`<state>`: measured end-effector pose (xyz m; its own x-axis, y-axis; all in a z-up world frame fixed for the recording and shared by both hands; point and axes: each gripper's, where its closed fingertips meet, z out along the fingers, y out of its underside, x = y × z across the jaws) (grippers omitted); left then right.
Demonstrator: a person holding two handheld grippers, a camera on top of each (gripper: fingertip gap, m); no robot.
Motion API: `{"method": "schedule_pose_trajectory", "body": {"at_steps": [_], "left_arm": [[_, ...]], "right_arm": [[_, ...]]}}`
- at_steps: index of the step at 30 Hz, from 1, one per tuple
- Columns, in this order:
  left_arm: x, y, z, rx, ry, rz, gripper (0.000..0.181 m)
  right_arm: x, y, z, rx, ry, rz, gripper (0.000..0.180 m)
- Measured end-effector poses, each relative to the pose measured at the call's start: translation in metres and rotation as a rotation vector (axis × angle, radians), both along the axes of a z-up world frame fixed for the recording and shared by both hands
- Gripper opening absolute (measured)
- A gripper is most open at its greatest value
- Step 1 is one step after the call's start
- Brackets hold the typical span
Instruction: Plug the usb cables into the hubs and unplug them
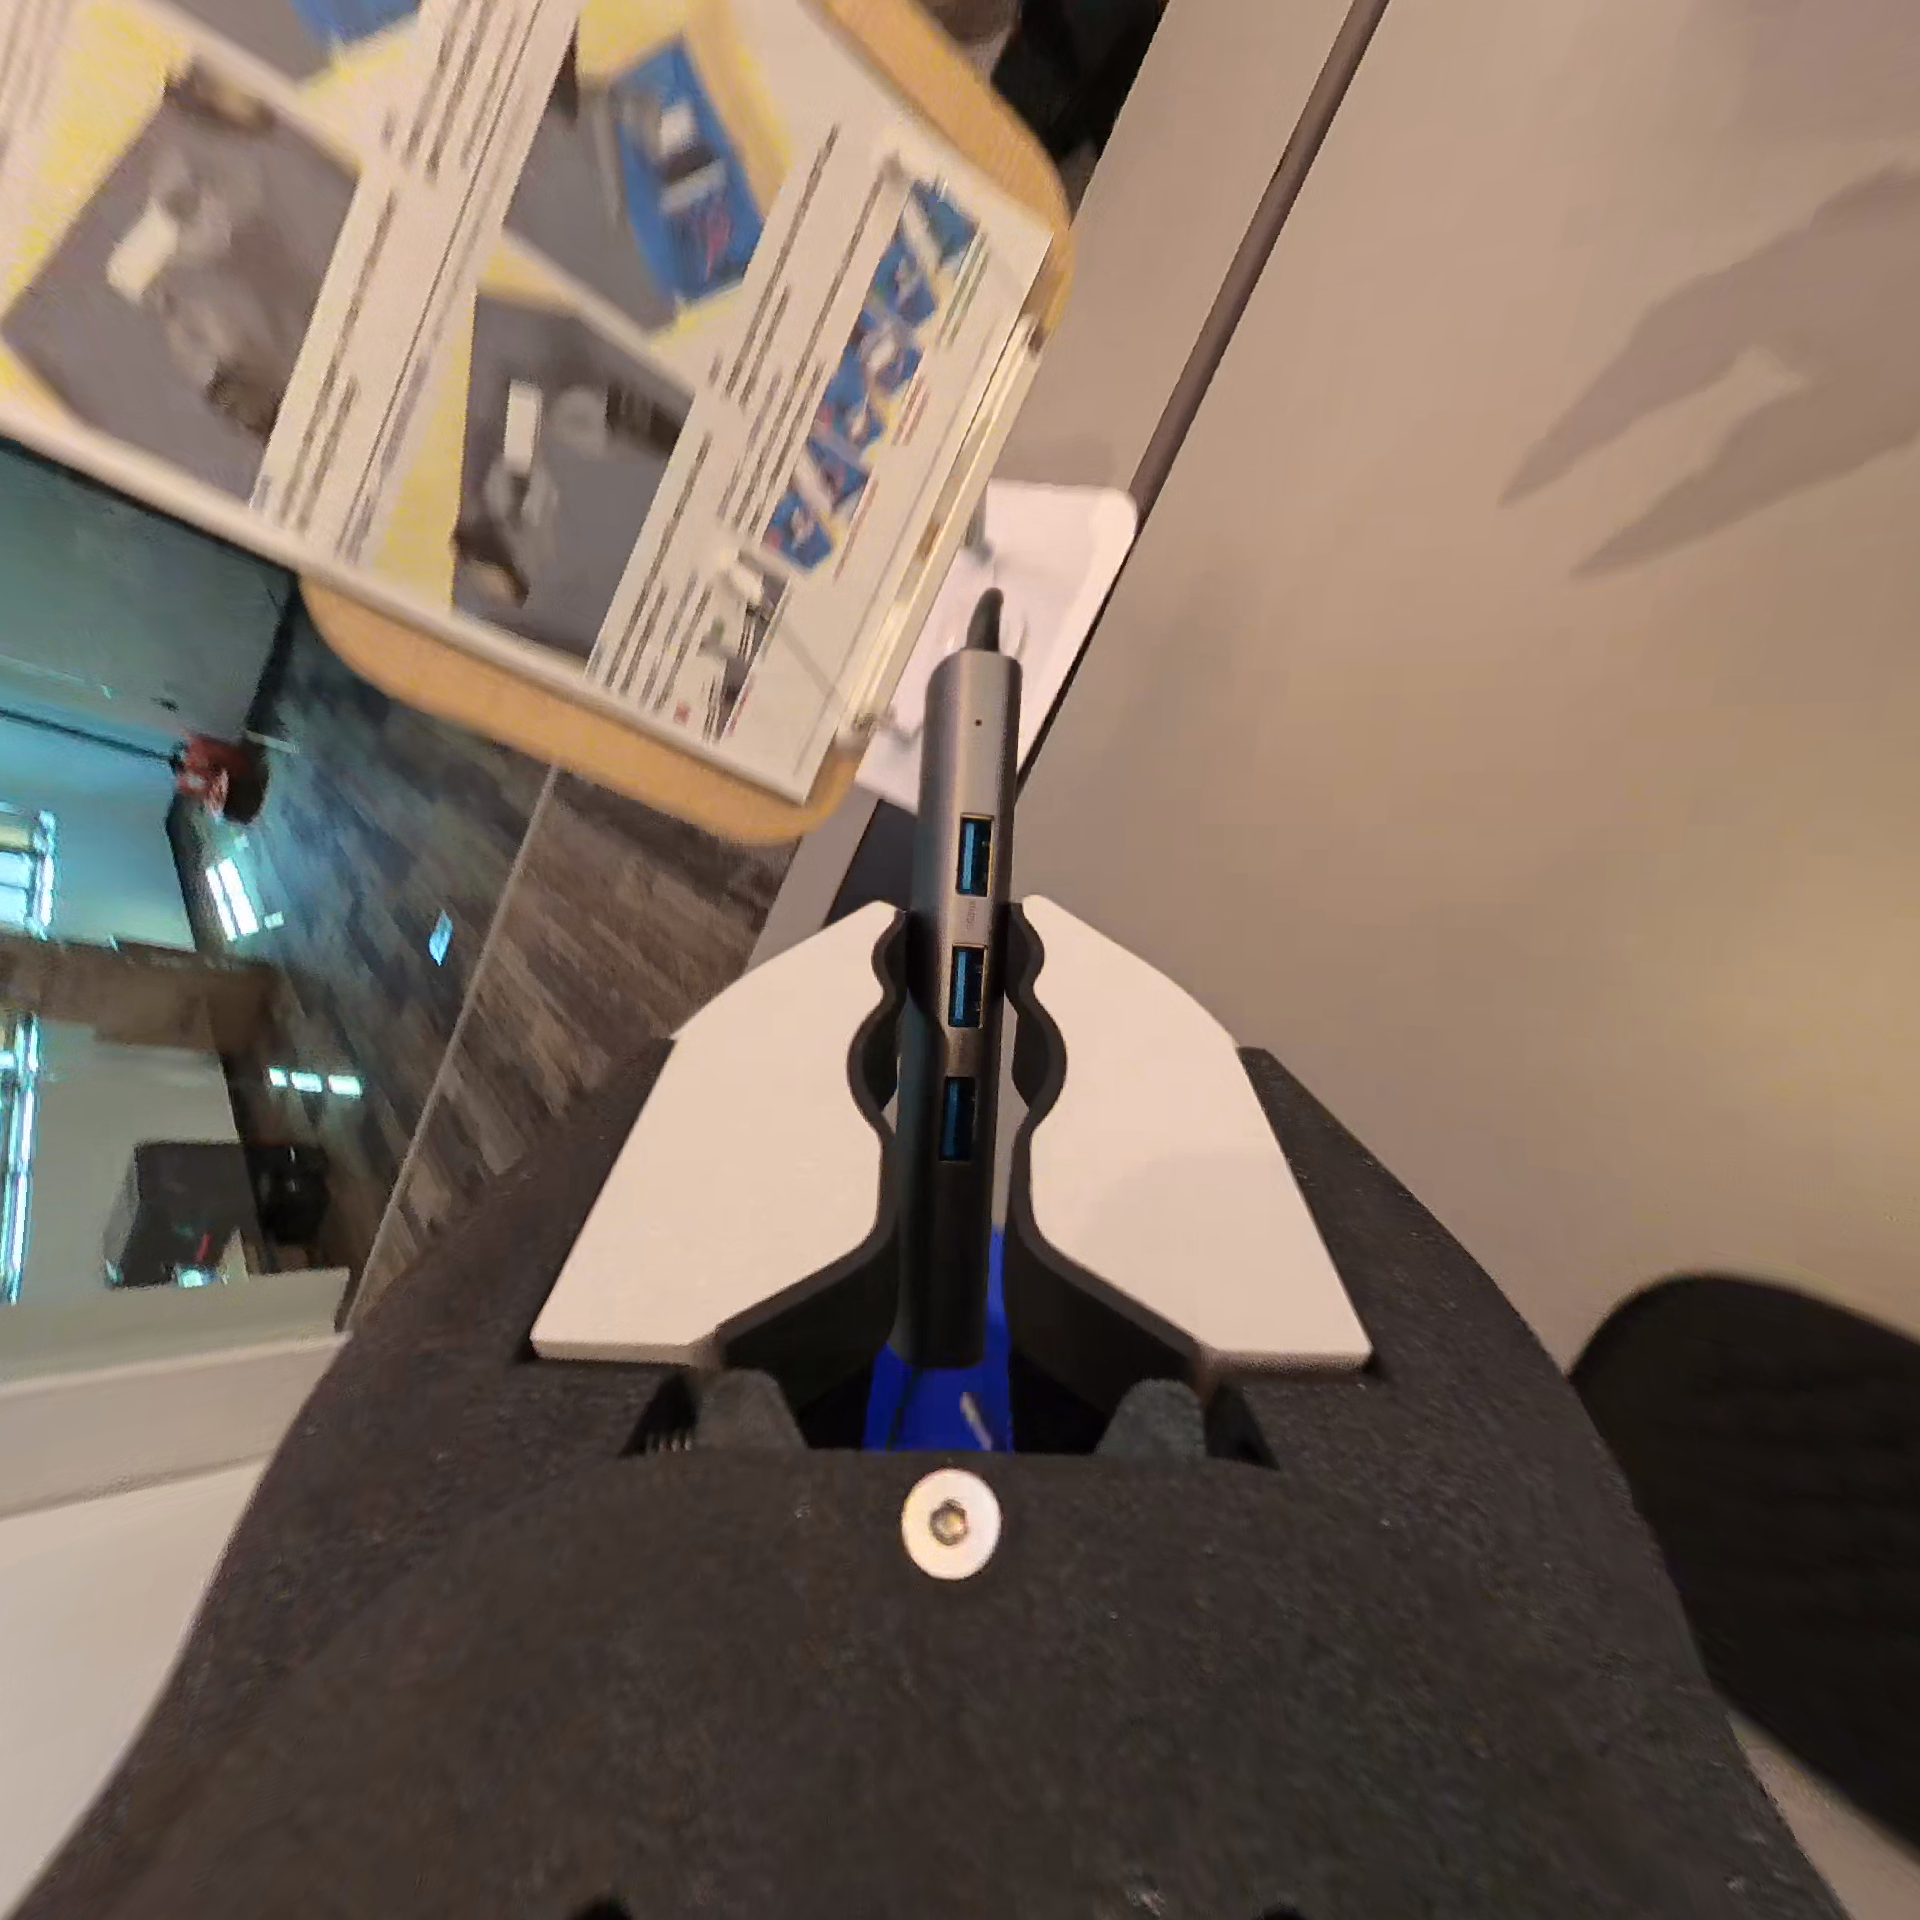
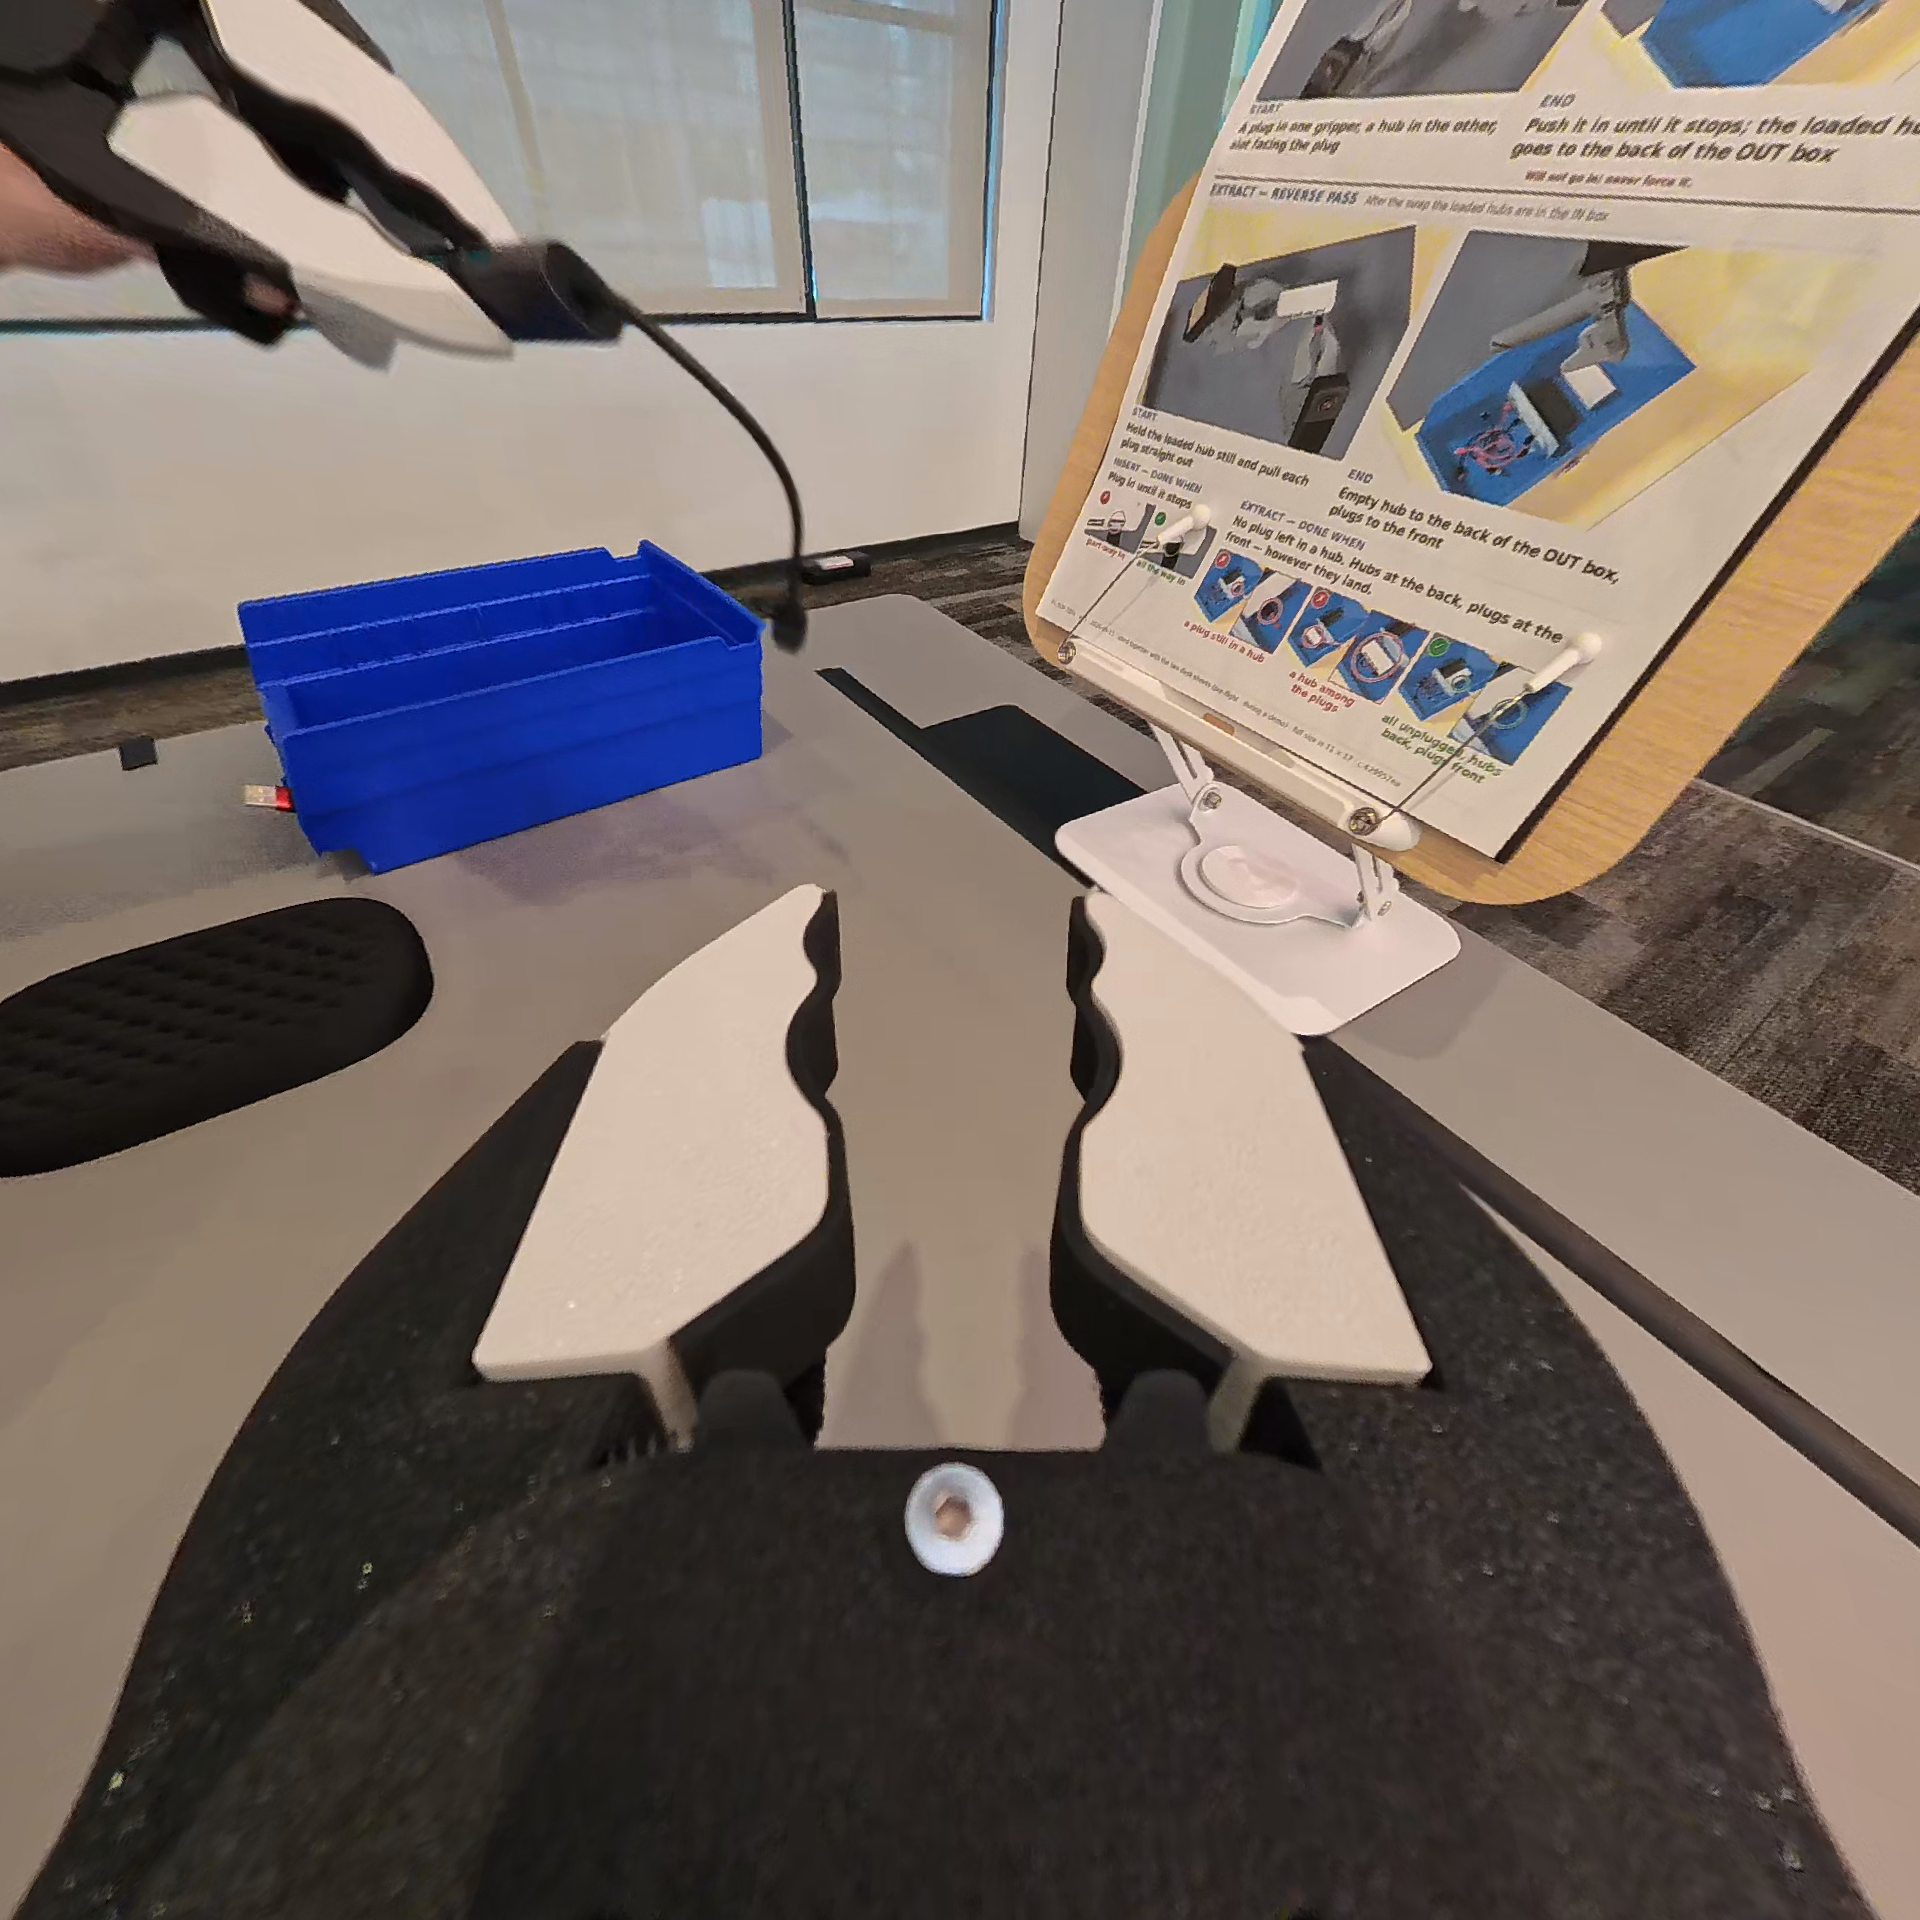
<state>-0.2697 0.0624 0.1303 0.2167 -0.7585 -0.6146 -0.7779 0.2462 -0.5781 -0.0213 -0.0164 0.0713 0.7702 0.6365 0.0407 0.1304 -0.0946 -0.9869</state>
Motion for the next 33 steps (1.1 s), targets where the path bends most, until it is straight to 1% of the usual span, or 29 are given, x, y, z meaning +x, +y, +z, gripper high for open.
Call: {"method": "schedule_pose_trajectory", "body": {"at_steps": [2, 5, 8, 13, 16, 19, 21, 24, 29, 33], "left_arm": [[0.038, -0.010, -0.016, 0.024, -0.035, -0.046, 0.017], [0.085, -0.023, -0.051, 0.051, -0.066, -0.106, 0.017], [0.118, -0.027, -0.093, 0.038, -0.038, -0.129, 0.017], [0.150, -0.030, -0.153, 0.043, 0.088, -0.153, 0.017], [0.161, -0.034, -0.180, 0.050, 0.169, -0.165, 0.017], [0.167, -0.042, -0.206, 0.009, 0.229, -0.191, 0.017], [0.169, -0.045, -0.221, 0.009, 0.269, -0.207, 0.017], [0.173, -0.049, -0.237, -0.051, 0.274, -0.205, 0.017], [0.174, -0.052, -0.248, -0.154, 0.236, -0.181, 0.017], [0.167, -0.054, -0.261, -0.184, 0.266, -0.194, 0.019]], "right_arm": [[0.004, -0.002, 0.003, 0.009, 0.002, -0.009, 0.042], [0.012, -0.006, 0.008, 0.019, 0.008, -0.024, 0.042], [0.020, -0.007, 0.009, 0.024, -0.003, -0.049, 0.042], [0.030, -0.009, 0.009, 0.022, -0.007, -0.070, 0.042], [0.033, -0.008, 0.008, 0.019, -0.006, -0.075, 0.041], [0.036, -0.008, 0.005, 0.012, -0.005, -0.079, 0.042], [0.038, -0.008, 0.004, 0.007, -0.007, -0.081, 0.042], [0.041, -0.008, 0.003, 0.003, -0.006, -0.089, 0.042], [0.047, -0.010, 0.002, -0.006, 0.003, -0.091, 0.042], [0.052, -0.009, 0.002, -0.009, 0.012, -0.101, 0.042]]}}
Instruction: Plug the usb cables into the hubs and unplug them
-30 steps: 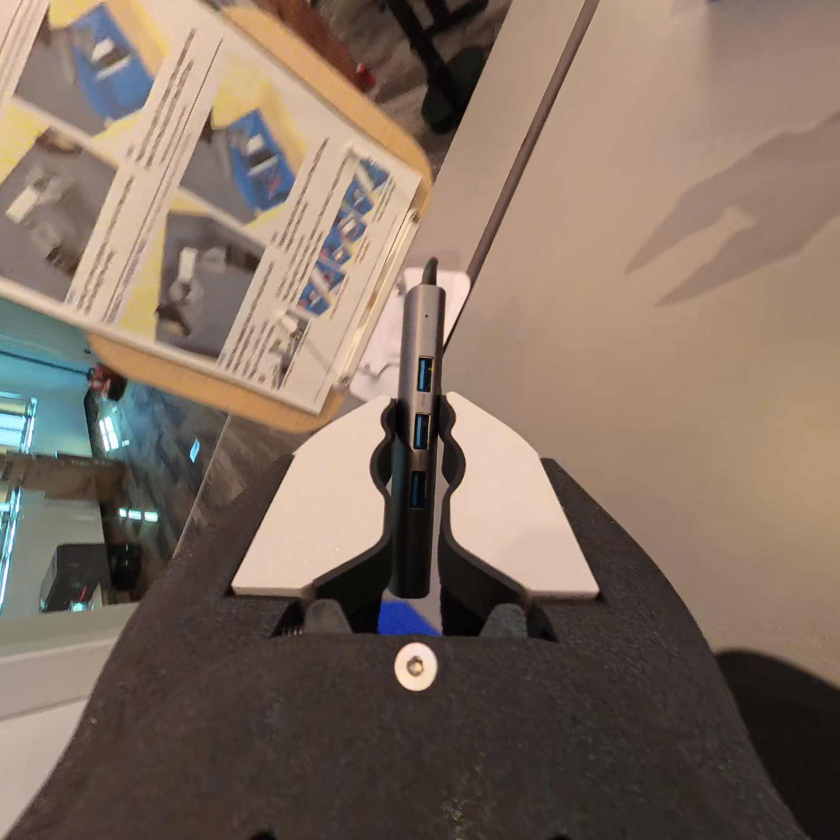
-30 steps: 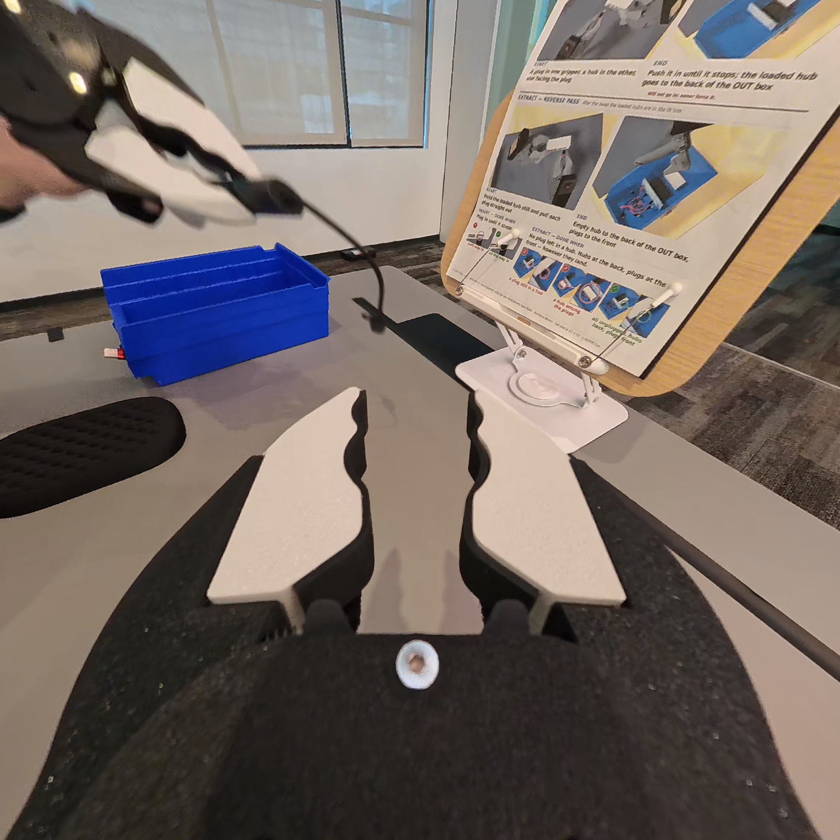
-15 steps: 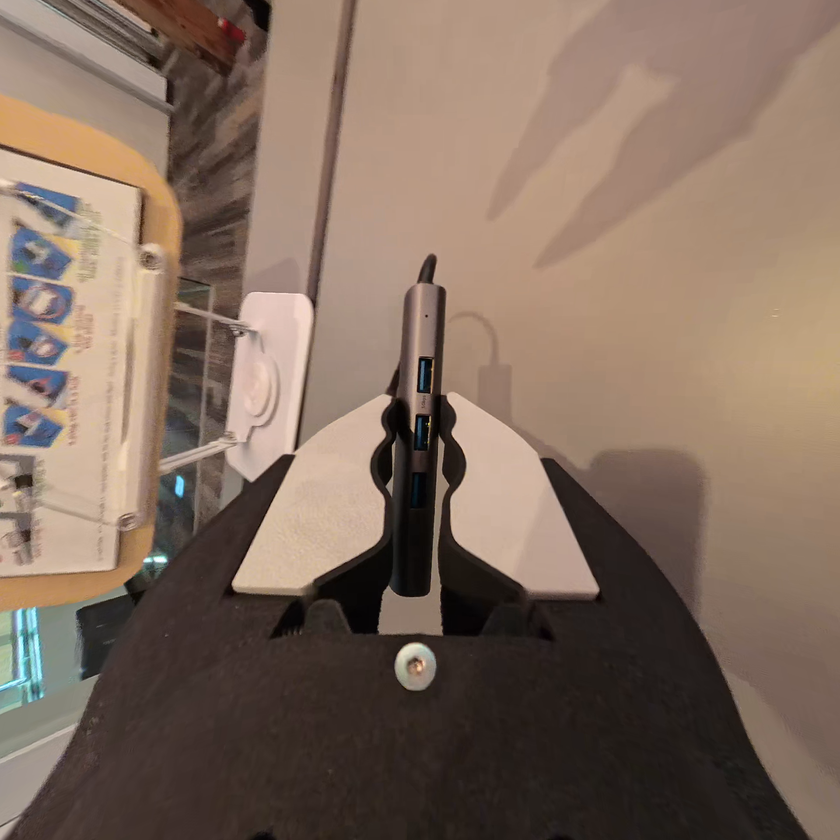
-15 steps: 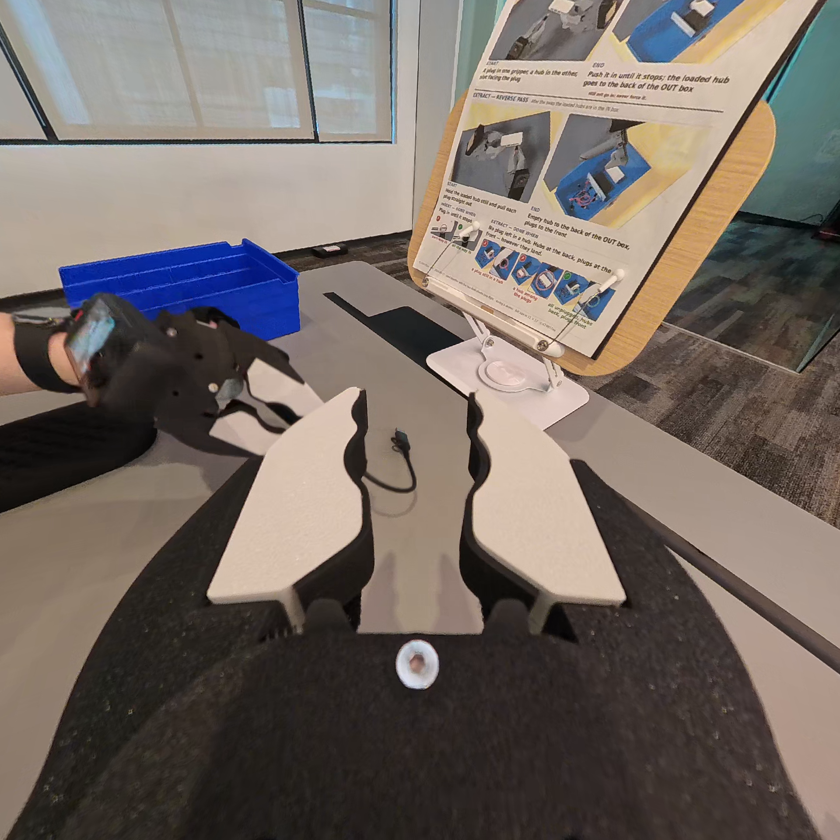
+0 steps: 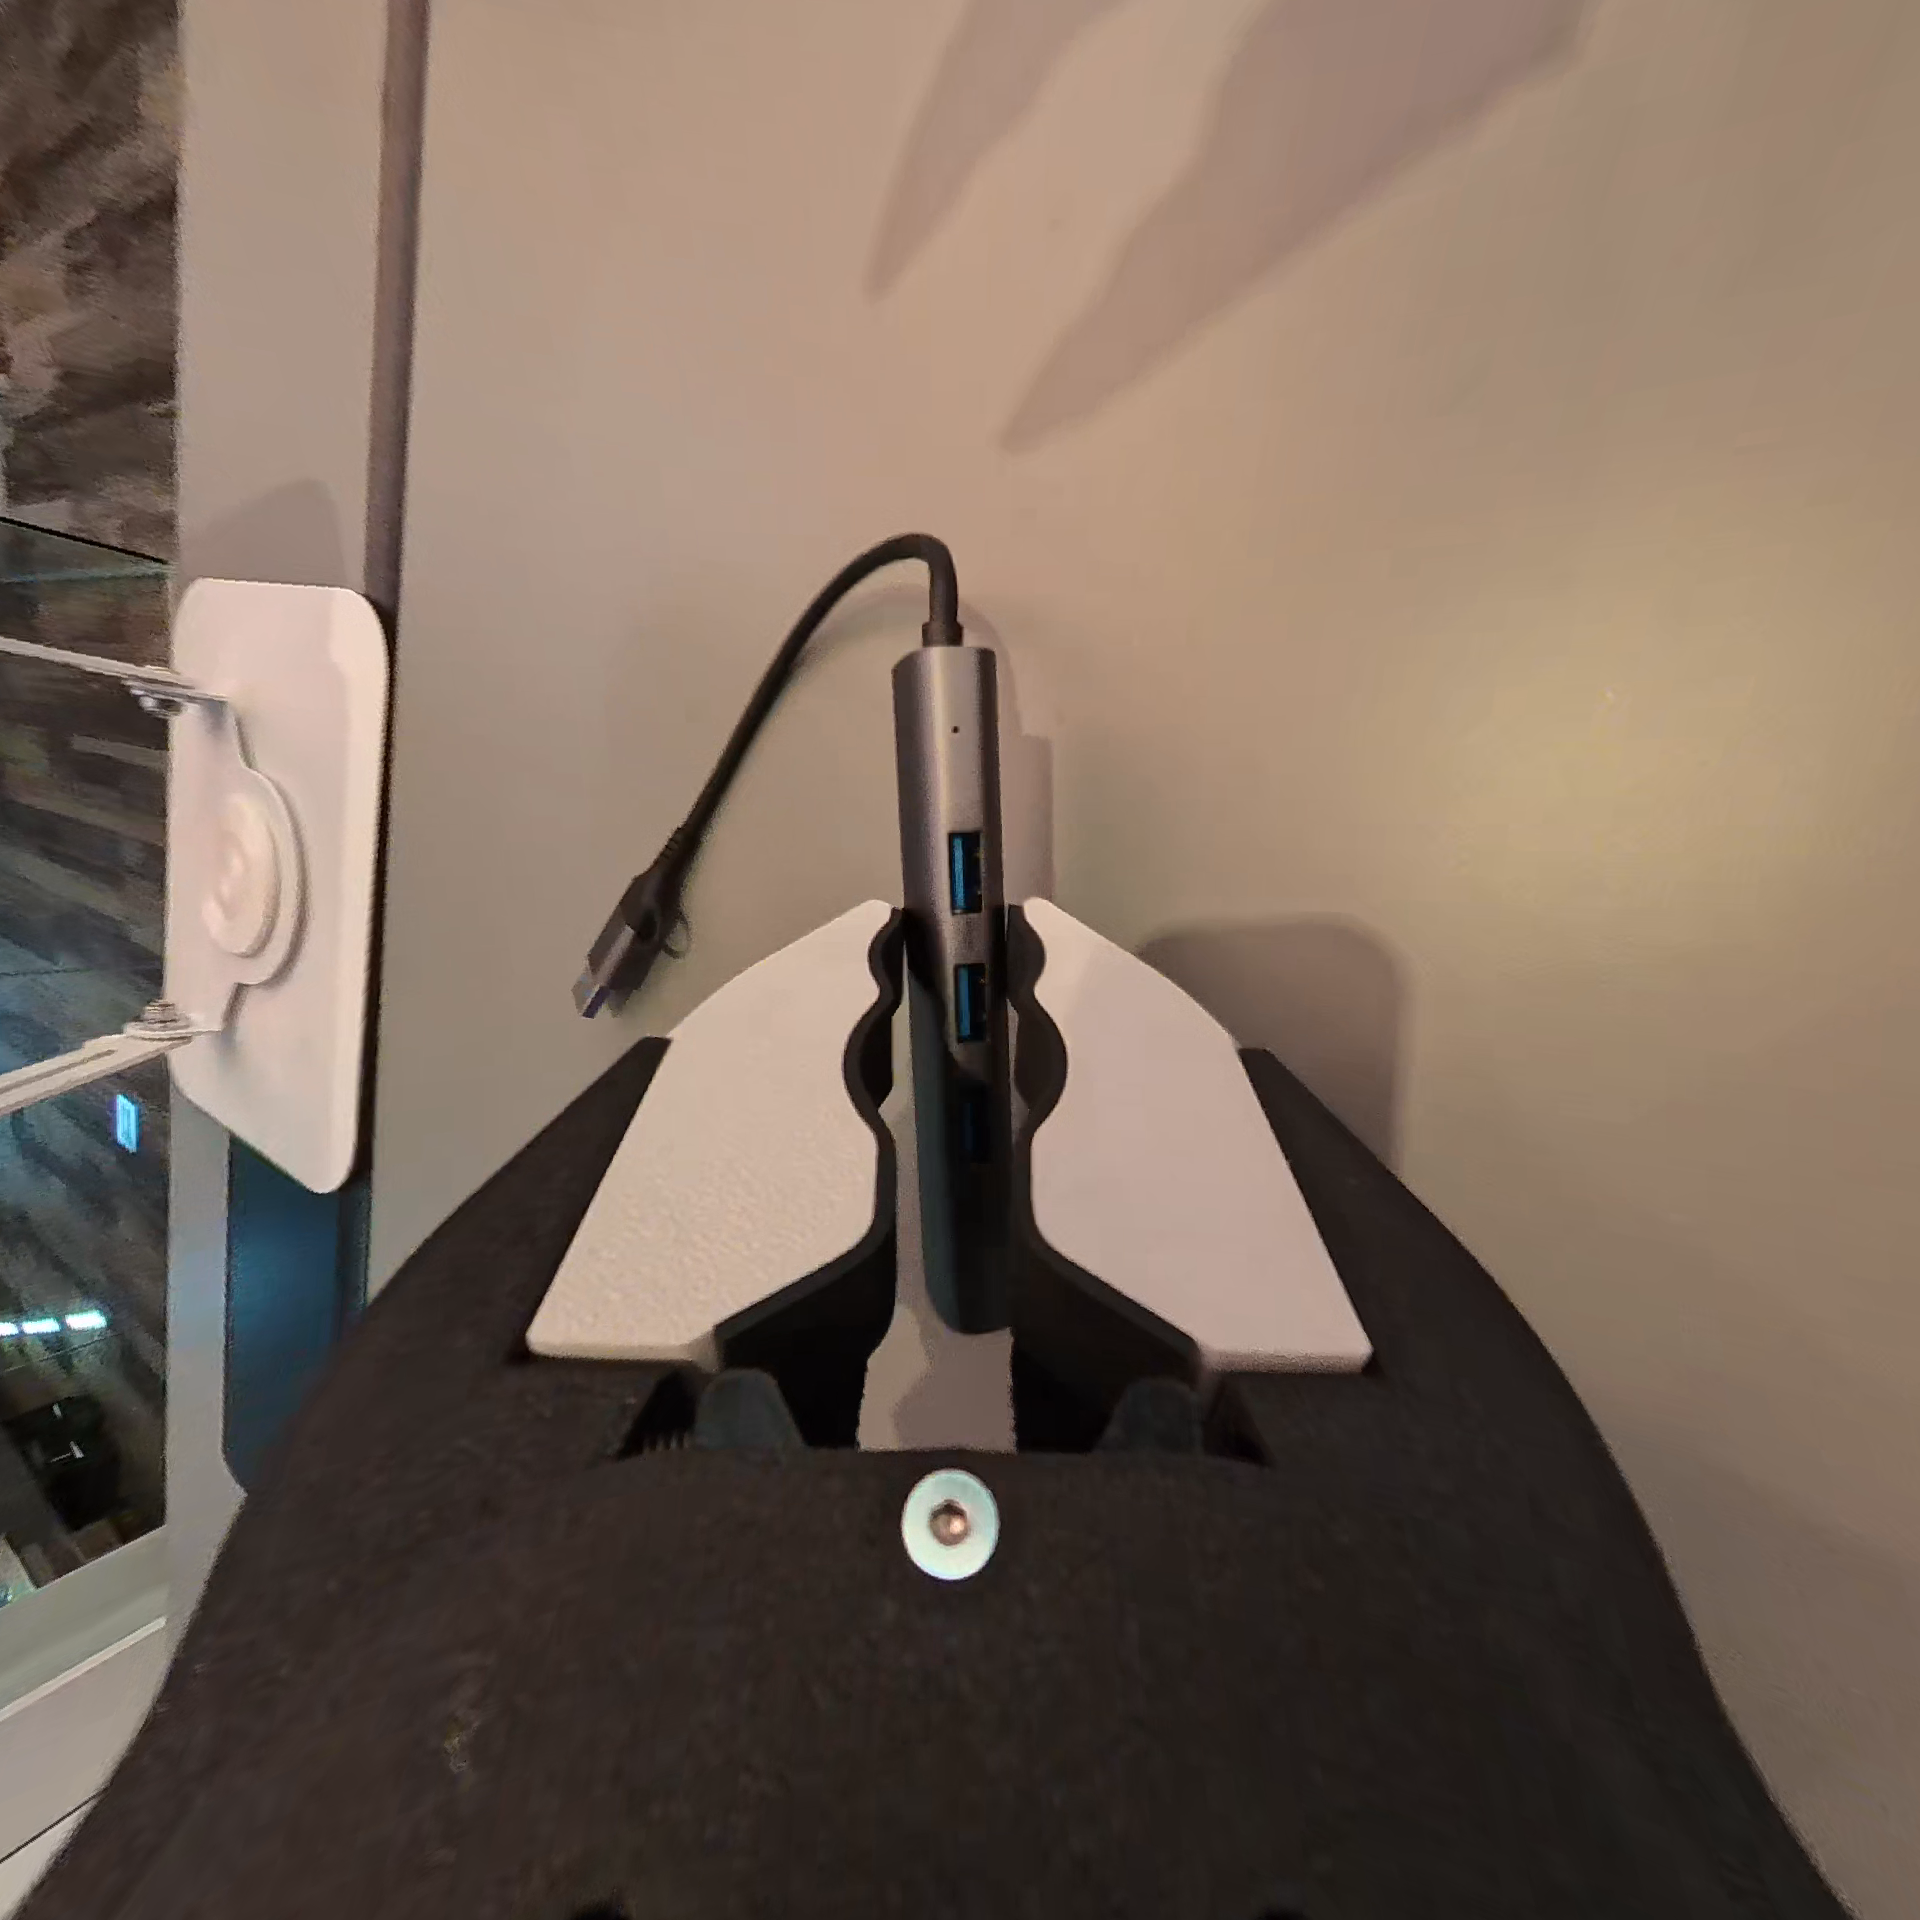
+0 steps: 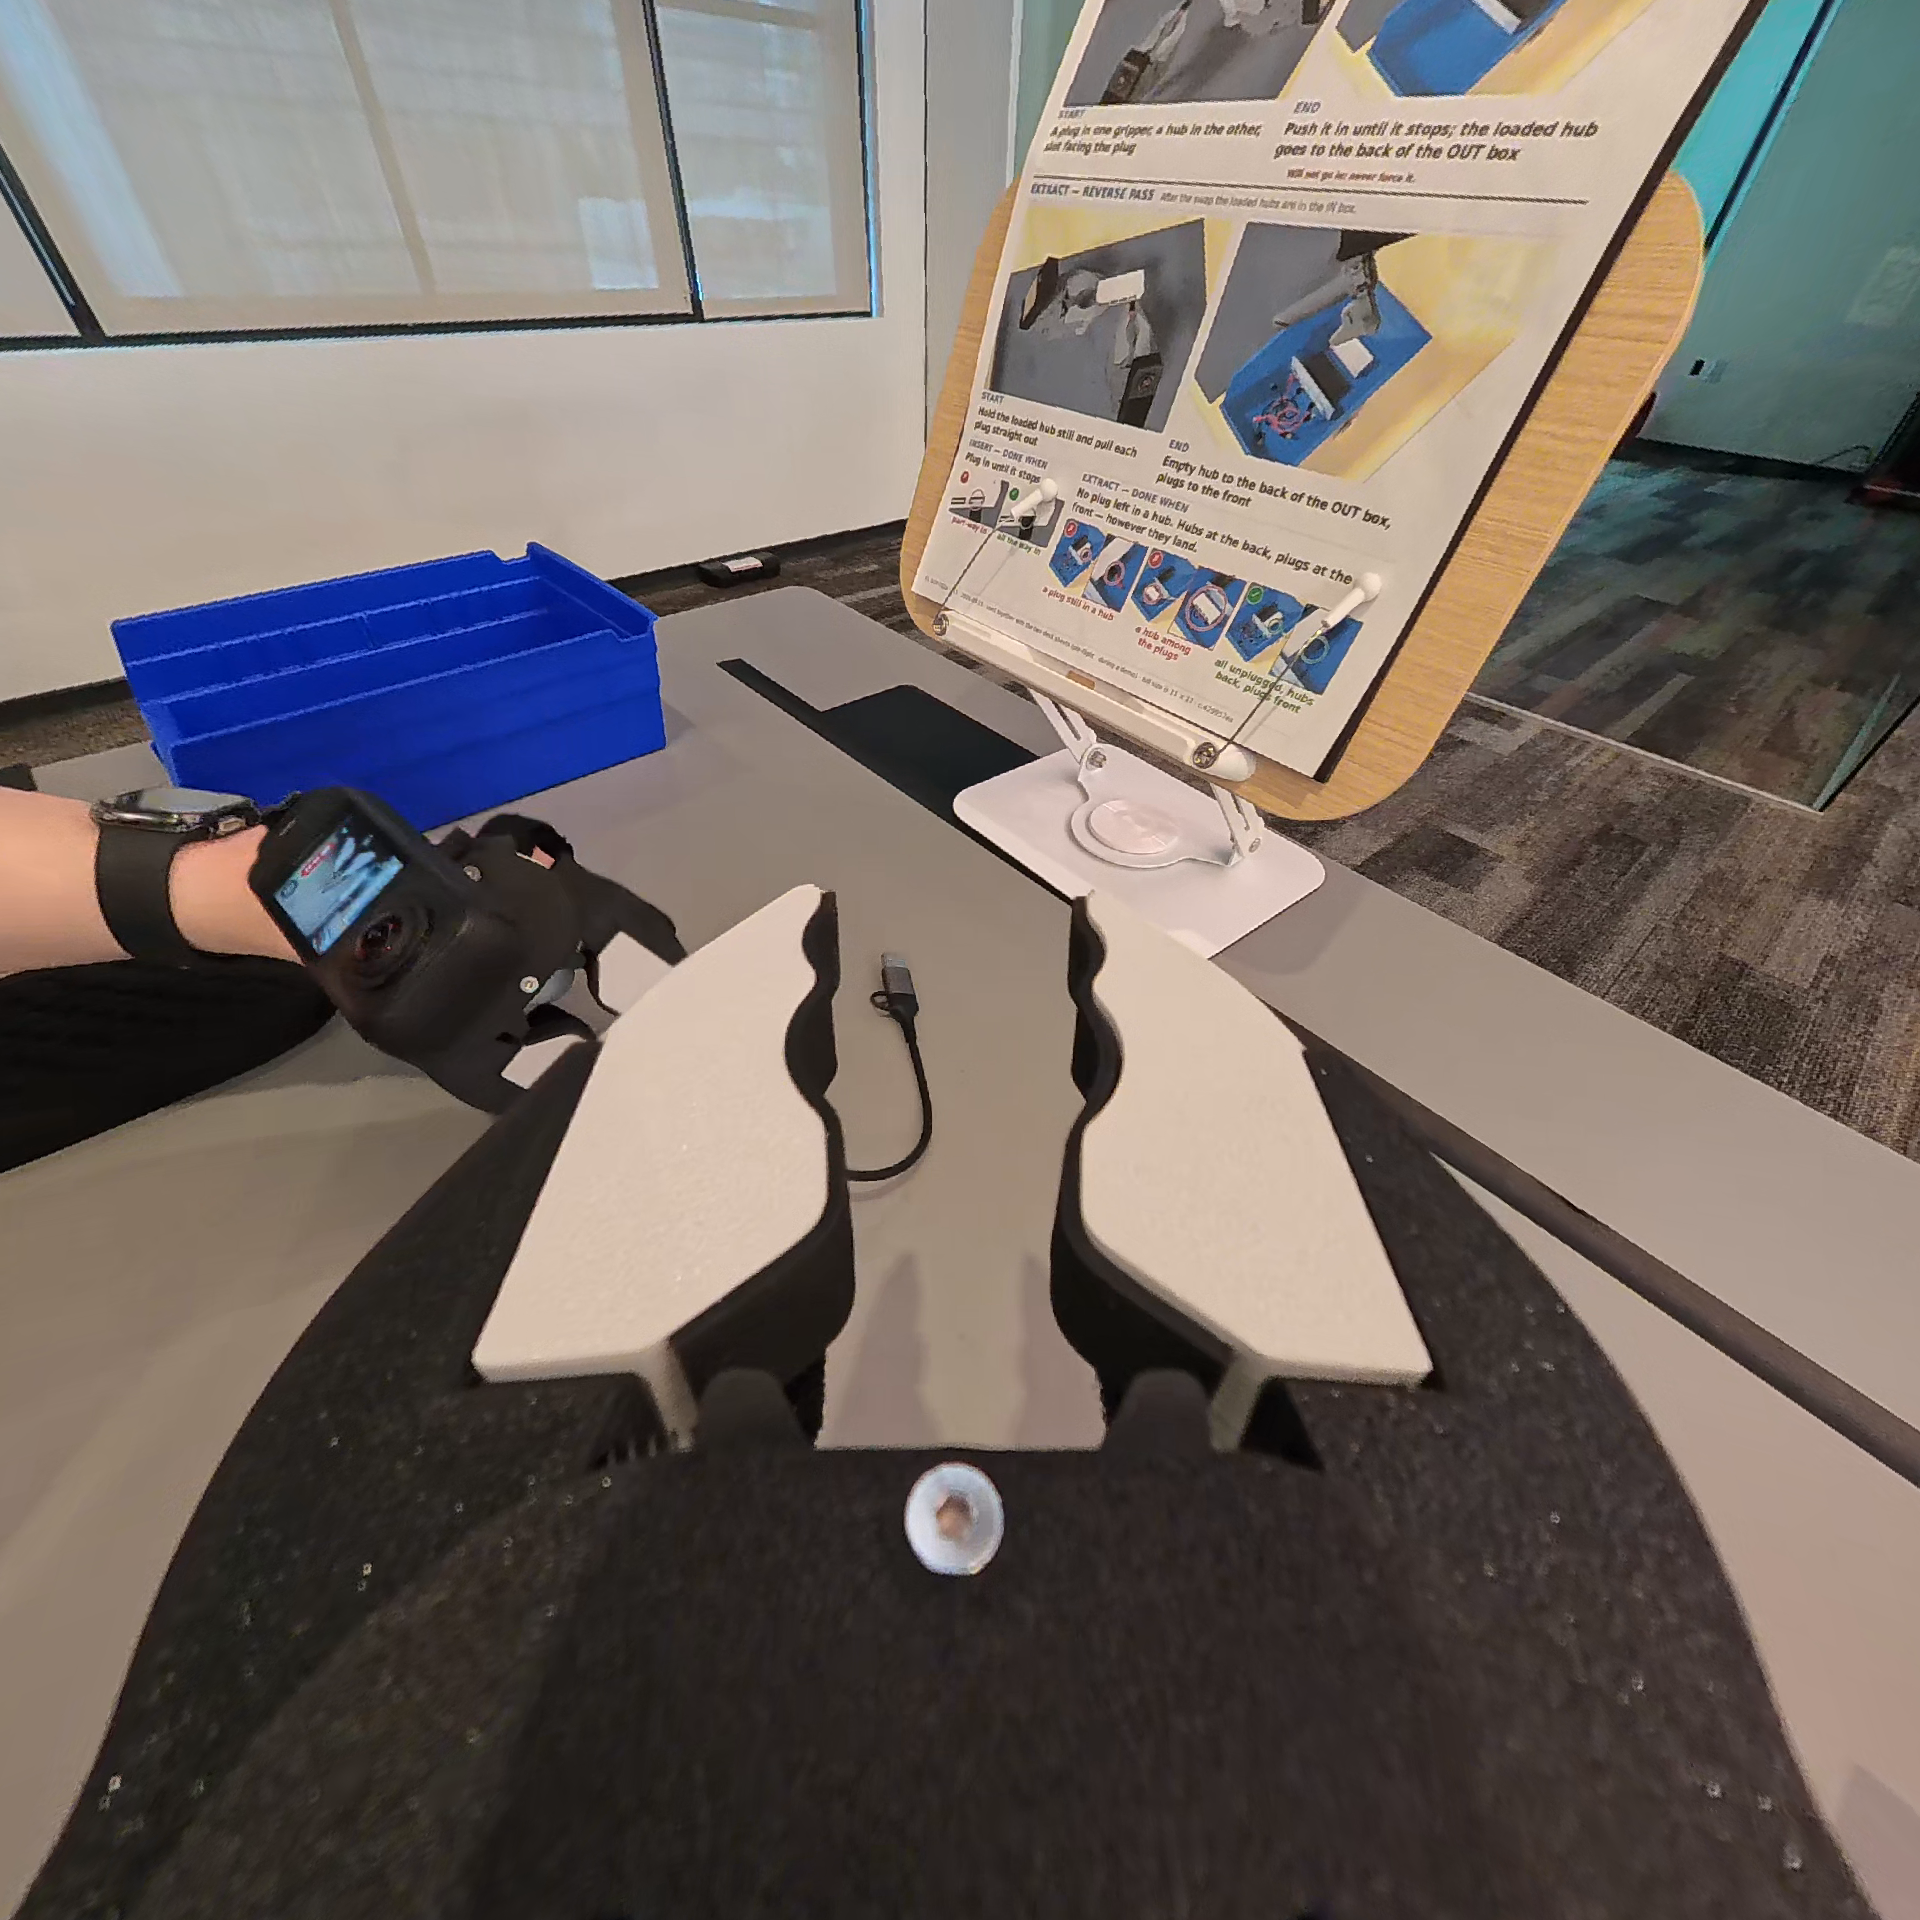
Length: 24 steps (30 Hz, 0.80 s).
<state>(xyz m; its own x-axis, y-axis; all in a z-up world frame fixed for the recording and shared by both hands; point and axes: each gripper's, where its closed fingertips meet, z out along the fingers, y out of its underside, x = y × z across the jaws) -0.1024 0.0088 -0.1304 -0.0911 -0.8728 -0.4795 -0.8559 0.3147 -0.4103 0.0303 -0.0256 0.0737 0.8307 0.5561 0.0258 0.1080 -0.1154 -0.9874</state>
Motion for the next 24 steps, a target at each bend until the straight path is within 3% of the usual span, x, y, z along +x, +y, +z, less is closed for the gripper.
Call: {"method": "schedule_pose_trajectory", "body": {"at_steps": [7, 15, 17, 20, 24], "left_arm": [[-0.007, -0.002, -0.017, -0.004, 0.024, -0.004, 0.024], [-0.007, -0.007, -0.003, -0.104, -0.073, 0.050, 0.039], [-0.011, -0.004, 0.022, -0.104, -0.164, 0.086, 0.040], [-0.031, 0.002, 0.091, -0.123, -0.414, 0.182, 0.036], [-0.111, 0.013, 0.180, -0.269, -0.663, 0.347, 0.038]], "right_arm": [[-0.001, 0.002, -0.006, -0.021, -0.012, -0.001, 0.042], [-0.008, 0.009, -0.020, -0.068, -0.056, 0.000, 0.042], [-0.010, 0.008, -0.020, -0.067, -0.055, 0.006, 0.041], [-0.011, 0.007, -0.019, -0.065, -0.063, 0.011, 0.042], [-0.011, 0.006, -0.018, -0.066, -0.063, 0.008, 0.042]]}}
